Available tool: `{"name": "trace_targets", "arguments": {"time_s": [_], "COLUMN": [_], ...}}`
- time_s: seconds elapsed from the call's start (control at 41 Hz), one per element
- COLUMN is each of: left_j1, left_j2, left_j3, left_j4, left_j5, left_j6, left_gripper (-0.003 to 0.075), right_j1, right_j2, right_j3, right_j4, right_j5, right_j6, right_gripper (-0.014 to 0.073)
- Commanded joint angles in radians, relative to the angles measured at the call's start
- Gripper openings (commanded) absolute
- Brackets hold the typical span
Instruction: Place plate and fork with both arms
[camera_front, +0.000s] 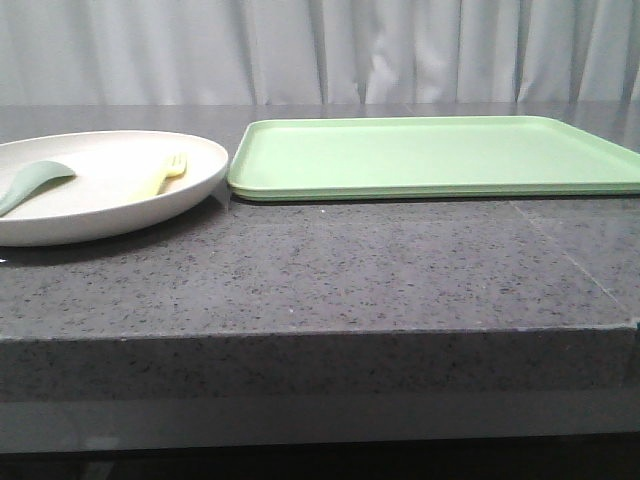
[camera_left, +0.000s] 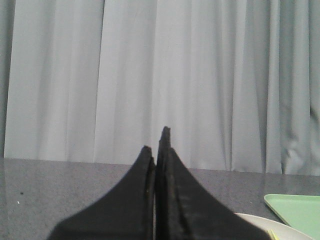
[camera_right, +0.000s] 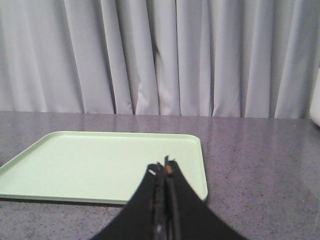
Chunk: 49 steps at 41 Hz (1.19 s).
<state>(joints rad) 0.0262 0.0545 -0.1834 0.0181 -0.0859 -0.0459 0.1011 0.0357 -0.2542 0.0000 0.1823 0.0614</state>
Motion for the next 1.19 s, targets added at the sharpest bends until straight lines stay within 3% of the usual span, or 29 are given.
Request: {"name": "trace_targets", "arguments": {"time_s": [0.0, 0.244, 0.487, 0.585, 0.633, 0.706, 0.78, 0.828, 0.901, 1.169], "left_j1": [0.002, 0.002, 0.002, 0.002, 0.002, 0.002, 0.002, 0.002, 0.002, 0.002], "left_j2": [0.127, 0.453, 0.549, 0.549, 0.549, 0.549, 0.55, 0.55, 0.55, 0.55], "left_j3": [-0.137, -0.366, -0.411, -0.411, -0.411, -0.407, -0.403, -0.403, -0.403, -0.403], "left_j4": [0.041, 0.041, 0.041, 0.041, 0.041, 0.041, 0.039, 0.039, 0.039, 0.039], "left_j5": [0.014, 0.224, 0.209, 0.2, 0.198, 0.196, 0.196, 0.194, 0.194, 0.194], "left_j6": [0.004, 0.004, 0.004, 0.004, 0.004, 0.004, 0.004, 0.004, 0.004, 0.004], "left_gripper": [-0.0018, -0.0018, -0.0018, -0.0004, 0.0045, 0.0185, 0.0435, 0.0592, 0.0711, 0.0599], "right_j1": [-0.006, -0.006, -0.006, -0.006, -0.006, -0.006, -0.006, -0.006, -0.006, -0.006], "right_j2": [0.12, 0.463, 0.543, 0.542, 0.542, 0.542, 0.542, 0.542, 0.542, 0.542], "right_j3": [-0.144, -0.349, -0.372, -0.371, -0.369, -0.369, -0.369, -0.369, -0.369, -0.368], "right_j4": [-0.009, -0.009, -0.008, -0.008, -0.008, -0.008, -0.008, -0.008, -0.01, -0.01], "right_j5": [0.035, 0.041, 0.016, 0.016, 0.016, 0.023, 0.031, 0.034, 0.04, 0.039], "right_j6": [0.004, 0.004, 0.005, 0.005, 0.005, 0.005, 0.005, 0.005, 0.004, 0.004], "right_gripper": [-0.0058, -0.0058, -0.0053, 0.002, 0.0122, 0.0311, 0.055, 0.066, 0.0645, 0.0643]}}
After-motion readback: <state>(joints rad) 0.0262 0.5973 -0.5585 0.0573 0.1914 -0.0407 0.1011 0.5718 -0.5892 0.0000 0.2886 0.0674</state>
